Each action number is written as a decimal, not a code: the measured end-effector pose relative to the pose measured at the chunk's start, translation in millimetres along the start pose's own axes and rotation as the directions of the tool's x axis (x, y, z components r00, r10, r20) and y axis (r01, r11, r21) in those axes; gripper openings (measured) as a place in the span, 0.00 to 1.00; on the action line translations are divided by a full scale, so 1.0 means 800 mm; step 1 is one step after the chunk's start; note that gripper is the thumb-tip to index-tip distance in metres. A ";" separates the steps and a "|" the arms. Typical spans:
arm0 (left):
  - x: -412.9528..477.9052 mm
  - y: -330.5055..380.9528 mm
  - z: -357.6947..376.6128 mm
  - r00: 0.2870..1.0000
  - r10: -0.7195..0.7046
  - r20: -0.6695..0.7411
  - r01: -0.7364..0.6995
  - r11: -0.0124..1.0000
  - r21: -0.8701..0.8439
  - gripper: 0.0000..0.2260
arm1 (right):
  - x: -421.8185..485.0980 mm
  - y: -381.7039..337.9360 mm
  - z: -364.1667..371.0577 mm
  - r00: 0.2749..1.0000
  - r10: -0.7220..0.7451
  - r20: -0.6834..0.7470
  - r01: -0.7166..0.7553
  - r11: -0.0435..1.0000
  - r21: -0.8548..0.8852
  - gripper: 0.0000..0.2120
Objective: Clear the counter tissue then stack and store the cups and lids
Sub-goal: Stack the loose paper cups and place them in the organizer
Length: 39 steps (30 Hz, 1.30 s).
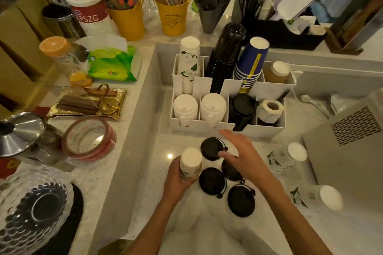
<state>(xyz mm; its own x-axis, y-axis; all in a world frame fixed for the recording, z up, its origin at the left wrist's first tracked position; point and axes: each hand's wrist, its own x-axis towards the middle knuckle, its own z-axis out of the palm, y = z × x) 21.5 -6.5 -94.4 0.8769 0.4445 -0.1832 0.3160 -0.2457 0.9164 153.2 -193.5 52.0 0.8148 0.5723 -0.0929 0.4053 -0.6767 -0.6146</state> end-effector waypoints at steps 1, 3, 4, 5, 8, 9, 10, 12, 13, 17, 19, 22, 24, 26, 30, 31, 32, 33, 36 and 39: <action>0.000 -0.002 0.002 1.000 0.002 0.000 -0.002 1.000 0.003 0.35 | -0.007 0.024 -0.018 0.984 0.068 -0.167 -0.093 0.985 -0.148 0.31; 0.000 -0.006 0.005 1.000 -0.009 -0.002 0.009 1.000 0.015 0.36 | -0.019 0.075 -0.050 0.904 0.252 -0.344 -0.367 0.872 -0.325 0.34; 0.001 -0.007 0.007 1.000 -0.014 -0.006 0.014 1.000 0.025 0.36 | -0.024 0.097 -0.063 0.863 0.373 -0.341 -0.482 0.809 -0.336 0.36; 0.001 -0.008 0.009 1.000 -0.013 -0.010 0.014 0.999 0.034 0.37 | -0.028 0.115 -0.071 0.823 0.481 -0.302 -0.562 0.767 -0.310 0.38; 0.003 -0.012 0.011 1.000 0.007 -0.020 -0.006 0.998 0.056 0.37 | -0.037 0.144 -0.082 0.774 0.606 -0.182 -0.630 0.765 -0.132 0.35; 0.003 -0.012 0.011 1.000 0.011 -0.019 -0.010 0.998 0.057 0.37 | -0.040 0.146 -0.085 0.777 0.602 -0.182 -0.622 0.778 -0.085 0.33; 0.004 -0.013 0.011 1.000 0.013 -0.017 -0.012 0.998 0.054 0.37 | -0.043 0.144 -0.089 0.778 0.597 -0.197 -0.616 0.786 -0.051 0.32; 0.004 -0.013 0.011 1.000 0.008 -0.015 -0.007 0.999 0.048 0.37 | -0.048 0.132 -0.101 0.763 0.585 -0.276 -0.605 0.796 0.018 0.32; 0.005 -0.014 0.011 1.000 0.004 -0.014 -0.003 0.999 0.052 0.37 | -0.049 0.121 -0.106 0.753 0.569 -0.330 -0.585 0.809 0.061 0.32; 0.004 -0.018 0.012 1.000 -0.003 -0.013 0.004 0.997 0.078 0.38 | -0.042 0.045 -0.124 0.841 0.383 -0.382 -0.339 0.923 0.180 0.32; 0.004 -0.016 0.013 1.000 0.000 -0.016 0.001 0.996 0.090 0.38 | -0.034 -0.005 -0.124 0.926 0.239 -0.294 -0.177 0.958 0.224 0.30; 0.004 -0.008 0.011 1.000 -0.005 -0.028 0.007 0.996 0.089 0.37 | -0.018 -0.070 -0.102 0.995 -0.014 -0.103 0.031 0.985 0.170 0.31; 0.005 -0.004 0.009 1.000 -0.004 -0.021 0.005 0.998 0.069 0.36 | -0.003 -0.098 -0.075 0.992 -0.123 0.034 0.118 0.985 0.127 0.32; 0.004 0.001 0.008 1.000 0.011 -0.010 -0.010 0.999 0.043 0.36 | 0.012 -0.113 -0.044 0.976 -0.157 0.151 0.140 0.983 0.118 0.33; 0.003 0.014 0.005 0.999 0.043 -0.016 -0.043 0.998 0.035 0.31 | 0.033 -0.110 0.008 0.925 -0.154 0.347 0.154 0.988 0.028 0.32; 0.003 0.016 0.005 1.000 0.025 -0.014 -0.024 0.999 0.037 0.31 | 0.036 -0.104 0.018 0.913 -0.142 0.381 0.148 0.989 0.013 0.31; 0.003 0.018 0.005 1.000 0.004 -0.014 -0.004 0.999 0.040 0.31 | 0.037 -0.098 0.027 0.905 -0.128 0.406 0.137 0.991 0.007 0.31; 0.003 0.018 0.006 1.000 -0.010 -0.018 0.011 0.999 0.043 0.31 | 0.037 -0.092 0.034 0.900 -0.120 0.418 0.130 0.992 0.006 0.30; 0.000 0.015 0.011 0.997 -0.070 -0.042 0.072 0.996 0.049 0.35 | 0.032 -0.076 0.051 0.905 -0.149 0.399 0.155 0.988 0.018 0.31; 0.000 0.012 0.014 0.999 -0.042 -0.016 0.042 0.997 0.064 0.41 | 0.027 -0.069 0.062 0.917 -0.178 0.356 0.176 0.984 0.038 0.33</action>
<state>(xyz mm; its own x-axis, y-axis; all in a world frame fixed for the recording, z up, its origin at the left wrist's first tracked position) 28.7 -18.2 -89.8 0.8570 0.4682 -0.2153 0.3756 -0.2814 0.8830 127.7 -120.9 45.2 0.5276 0.8103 -0.2548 0.5267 -0.5474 -0.6503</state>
